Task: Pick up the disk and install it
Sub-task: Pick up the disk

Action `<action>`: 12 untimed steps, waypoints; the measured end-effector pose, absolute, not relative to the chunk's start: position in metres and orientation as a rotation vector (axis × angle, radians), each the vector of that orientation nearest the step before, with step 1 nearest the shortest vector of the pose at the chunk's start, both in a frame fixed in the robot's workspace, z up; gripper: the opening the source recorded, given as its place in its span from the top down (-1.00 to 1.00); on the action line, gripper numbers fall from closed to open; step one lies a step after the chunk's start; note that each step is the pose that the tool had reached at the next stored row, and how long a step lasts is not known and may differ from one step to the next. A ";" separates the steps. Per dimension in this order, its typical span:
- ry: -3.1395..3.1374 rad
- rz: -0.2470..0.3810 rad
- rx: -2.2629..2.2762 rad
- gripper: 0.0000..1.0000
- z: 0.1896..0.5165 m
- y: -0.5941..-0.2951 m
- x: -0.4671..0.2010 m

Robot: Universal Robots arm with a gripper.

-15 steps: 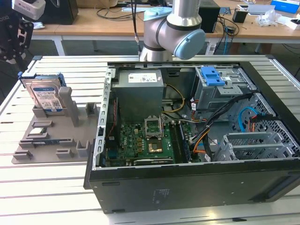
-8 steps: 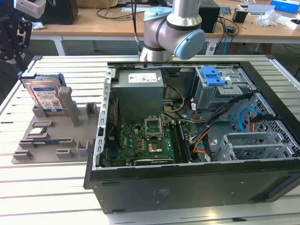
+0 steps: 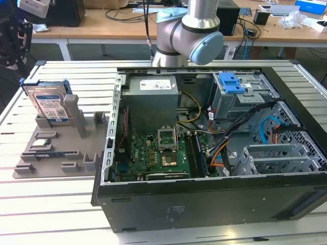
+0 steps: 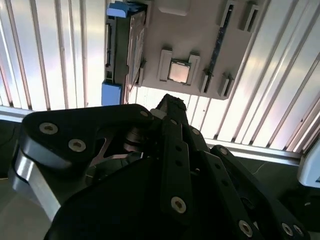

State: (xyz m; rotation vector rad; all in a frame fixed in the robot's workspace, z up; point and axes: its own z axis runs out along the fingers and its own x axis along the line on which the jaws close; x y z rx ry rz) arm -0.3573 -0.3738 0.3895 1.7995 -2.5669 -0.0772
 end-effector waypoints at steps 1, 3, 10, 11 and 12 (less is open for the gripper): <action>-2.554 -0.077 1.817 0.79 0.389 -0.374 -0.357; -2.508 -0.077 1.878 0.79 0.389 -0.374 -0.357; -2.379 -0.076 2.034 0.79 0.389 -0.374 -0.357; -2.363 -0.076 2.052 0.79 0.389 -0.374 -0.357; -2.352 -0.076 2.064 0.79 0.389 -0.374 -0.357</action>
